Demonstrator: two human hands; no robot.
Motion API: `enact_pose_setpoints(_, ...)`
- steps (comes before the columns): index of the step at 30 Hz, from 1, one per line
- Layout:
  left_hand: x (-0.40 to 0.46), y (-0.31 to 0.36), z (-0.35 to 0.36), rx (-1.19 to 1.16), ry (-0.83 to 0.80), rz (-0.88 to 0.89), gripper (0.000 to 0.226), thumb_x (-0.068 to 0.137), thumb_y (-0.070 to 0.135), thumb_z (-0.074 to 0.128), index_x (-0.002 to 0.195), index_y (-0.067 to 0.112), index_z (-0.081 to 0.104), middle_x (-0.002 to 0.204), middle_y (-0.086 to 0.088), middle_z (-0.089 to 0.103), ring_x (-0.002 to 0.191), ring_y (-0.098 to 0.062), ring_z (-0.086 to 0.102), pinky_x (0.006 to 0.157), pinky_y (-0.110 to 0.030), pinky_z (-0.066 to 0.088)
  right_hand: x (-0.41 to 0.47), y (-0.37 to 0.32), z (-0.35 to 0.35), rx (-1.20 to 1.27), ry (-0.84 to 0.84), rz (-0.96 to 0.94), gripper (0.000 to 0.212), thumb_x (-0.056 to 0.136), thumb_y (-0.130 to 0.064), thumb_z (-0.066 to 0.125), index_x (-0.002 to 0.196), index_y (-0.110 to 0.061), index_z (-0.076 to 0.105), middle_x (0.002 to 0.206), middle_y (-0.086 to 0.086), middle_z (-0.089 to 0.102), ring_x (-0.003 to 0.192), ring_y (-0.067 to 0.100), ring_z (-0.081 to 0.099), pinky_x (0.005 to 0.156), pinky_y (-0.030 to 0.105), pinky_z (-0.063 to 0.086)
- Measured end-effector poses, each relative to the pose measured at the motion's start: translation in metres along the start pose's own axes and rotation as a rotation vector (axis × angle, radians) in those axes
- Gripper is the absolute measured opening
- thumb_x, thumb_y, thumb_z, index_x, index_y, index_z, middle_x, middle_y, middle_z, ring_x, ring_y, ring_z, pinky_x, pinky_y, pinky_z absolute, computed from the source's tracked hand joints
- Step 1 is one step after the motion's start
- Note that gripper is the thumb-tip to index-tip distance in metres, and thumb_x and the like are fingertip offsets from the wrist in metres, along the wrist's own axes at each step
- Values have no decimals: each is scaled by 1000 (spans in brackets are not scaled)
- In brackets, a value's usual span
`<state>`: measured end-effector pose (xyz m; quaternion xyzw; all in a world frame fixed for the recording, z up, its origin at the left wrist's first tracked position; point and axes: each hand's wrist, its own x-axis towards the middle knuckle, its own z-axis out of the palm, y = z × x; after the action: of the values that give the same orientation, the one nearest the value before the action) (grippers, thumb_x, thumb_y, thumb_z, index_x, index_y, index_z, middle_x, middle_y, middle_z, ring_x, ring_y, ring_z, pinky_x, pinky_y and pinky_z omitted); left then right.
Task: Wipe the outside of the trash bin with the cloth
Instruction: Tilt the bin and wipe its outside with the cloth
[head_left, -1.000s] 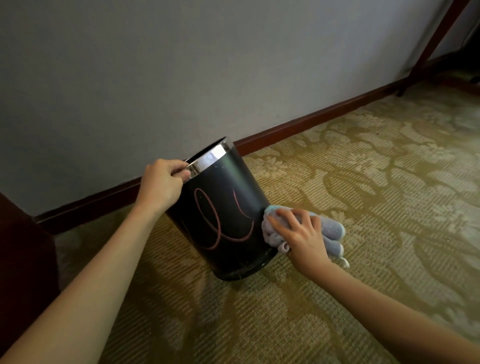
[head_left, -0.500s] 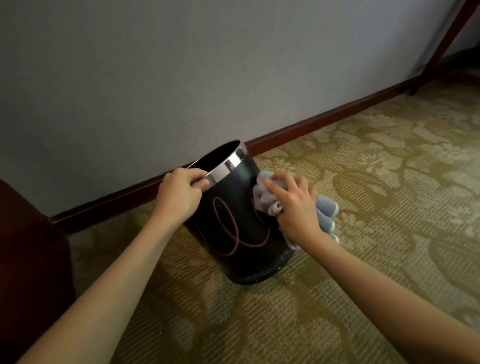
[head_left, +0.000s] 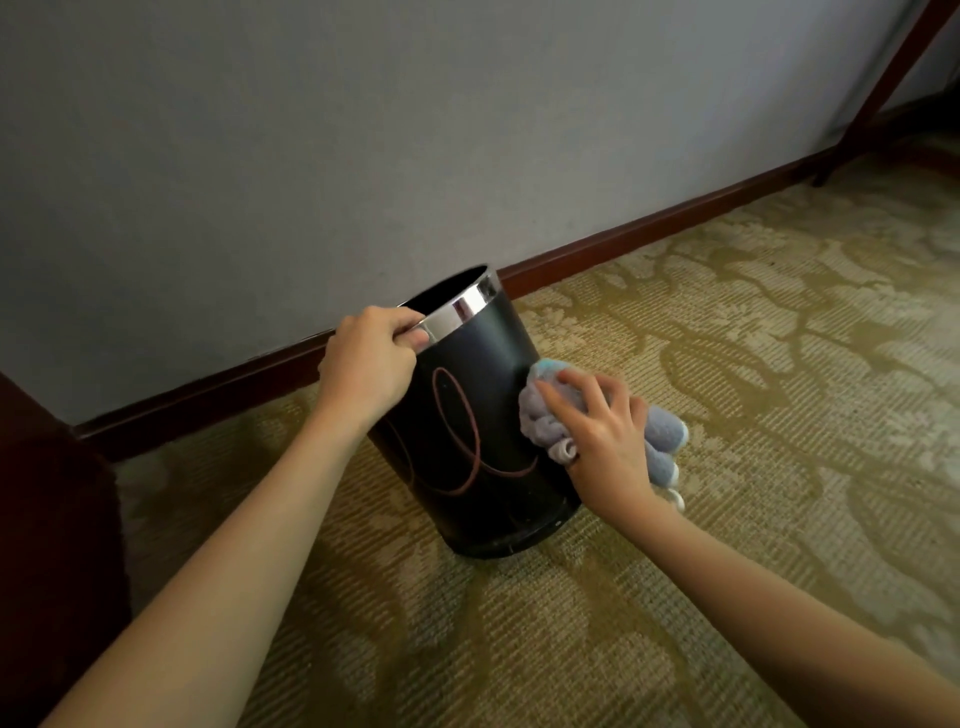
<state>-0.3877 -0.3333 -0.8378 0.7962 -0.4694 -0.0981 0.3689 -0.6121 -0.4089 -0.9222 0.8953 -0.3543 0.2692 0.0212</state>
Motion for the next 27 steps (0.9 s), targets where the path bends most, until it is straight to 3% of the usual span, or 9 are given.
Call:
enact_pose_setpoints(5, 4, -7, -3, -32, 32, -43, 15, 91, 21, 56, 95, 23, 71, 89, -2, 71, 91, -27, 64, 83, -47, 53, -37, 24, 10, 22, -116, 57, 67, 73, -5, 71, 134, -26, 53, 133, 8, 52, 112, 36, 46, 87, 49, 36)
enact_pose_setpoints(12, -3, 6, 9, 14, 55, 48, 18, 91, 22, 57, 104, 20, 70, 95, -2, 71, 93, -25, 63, 80, -42, 51, -32, 23, 5, 9, -176, 211, 61, 80, -5, 58, 134, -31, 51, 135, -1, 48, 115, 27, 39, 90, 44, 31)
enact_pose_setpoints(21, -11, 26, 20, 72, 30, 80, 14, 92, 23, 55, 99, 25, 68, 90, -1, 69, 89, -27, 60, 72, -41, 49, 58, -20, -22, 164, 107, 212, 73, 67, 9, 48, 132, -25, 53, 130, 0, 48, 109, 29, 38, 81, 37, 24)
enact_pose_setpoints(27, -10, 21, 18, 82, 3, 75, 16, 93, 25, 54, 101, 26, 68, 91, -1, 68, 92, -29, 59, 73, -42, 49, 30, -16, -9, 157, 124, 147, 68, 70, 6, 58, 131, -23, 55, 134, 3, 50, 112, 32, 42, 84, 44, 33)
